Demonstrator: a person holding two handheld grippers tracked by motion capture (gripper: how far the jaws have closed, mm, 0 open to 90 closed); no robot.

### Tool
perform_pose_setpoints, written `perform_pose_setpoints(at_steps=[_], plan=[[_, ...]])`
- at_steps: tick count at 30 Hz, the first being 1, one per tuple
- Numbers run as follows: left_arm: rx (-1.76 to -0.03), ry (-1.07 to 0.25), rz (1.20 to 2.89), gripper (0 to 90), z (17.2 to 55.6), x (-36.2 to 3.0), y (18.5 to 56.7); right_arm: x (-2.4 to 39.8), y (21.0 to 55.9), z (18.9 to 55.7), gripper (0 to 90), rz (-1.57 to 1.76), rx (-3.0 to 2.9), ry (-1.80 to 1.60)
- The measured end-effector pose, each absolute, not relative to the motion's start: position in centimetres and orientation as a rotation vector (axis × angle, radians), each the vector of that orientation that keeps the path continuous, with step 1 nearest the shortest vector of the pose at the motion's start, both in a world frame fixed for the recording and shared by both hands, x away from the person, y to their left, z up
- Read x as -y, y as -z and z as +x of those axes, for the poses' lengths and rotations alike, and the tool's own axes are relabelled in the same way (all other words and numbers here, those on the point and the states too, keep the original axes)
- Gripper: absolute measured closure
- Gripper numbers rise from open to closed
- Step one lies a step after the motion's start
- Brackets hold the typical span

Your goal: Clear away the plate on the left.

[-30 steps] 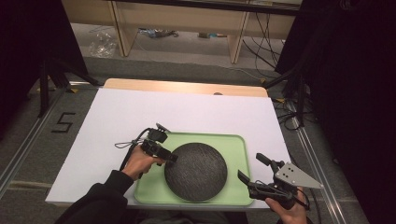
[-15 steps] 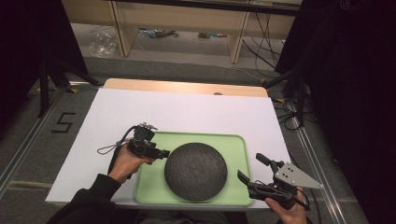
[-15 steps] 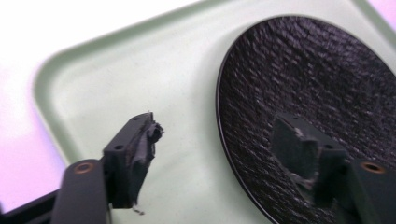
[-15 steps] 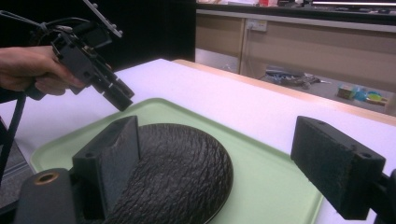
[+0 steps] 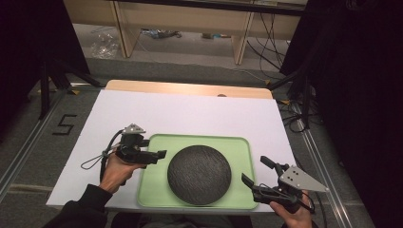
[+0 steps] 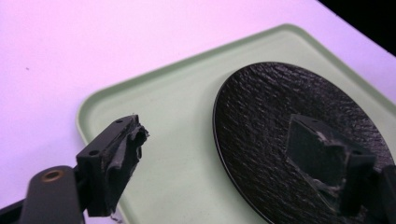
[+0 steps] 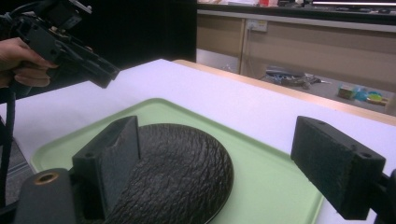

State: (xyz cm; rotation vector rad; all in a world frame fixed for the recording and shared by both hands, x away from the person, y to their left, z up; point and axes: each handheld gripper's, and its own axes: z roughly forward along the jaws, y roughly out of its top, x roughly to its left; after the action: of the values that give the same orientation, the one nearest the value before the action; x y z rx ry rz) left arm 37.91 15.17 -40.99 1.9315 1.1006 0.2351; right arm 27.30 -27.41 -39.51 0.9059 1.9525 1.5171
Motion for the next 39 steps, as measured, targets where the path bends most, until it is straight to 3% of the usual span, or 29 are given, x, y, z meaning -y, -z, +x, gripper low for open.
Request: perform_pose_setpoints(at_steps=[39], plan=[[-0.991, -0.415, 1.745, 17.2, 30.8, -18.3, 39.8, 27.2, 39.5, 27.3, 16.2, 0.897, -1.953, -1.539]])
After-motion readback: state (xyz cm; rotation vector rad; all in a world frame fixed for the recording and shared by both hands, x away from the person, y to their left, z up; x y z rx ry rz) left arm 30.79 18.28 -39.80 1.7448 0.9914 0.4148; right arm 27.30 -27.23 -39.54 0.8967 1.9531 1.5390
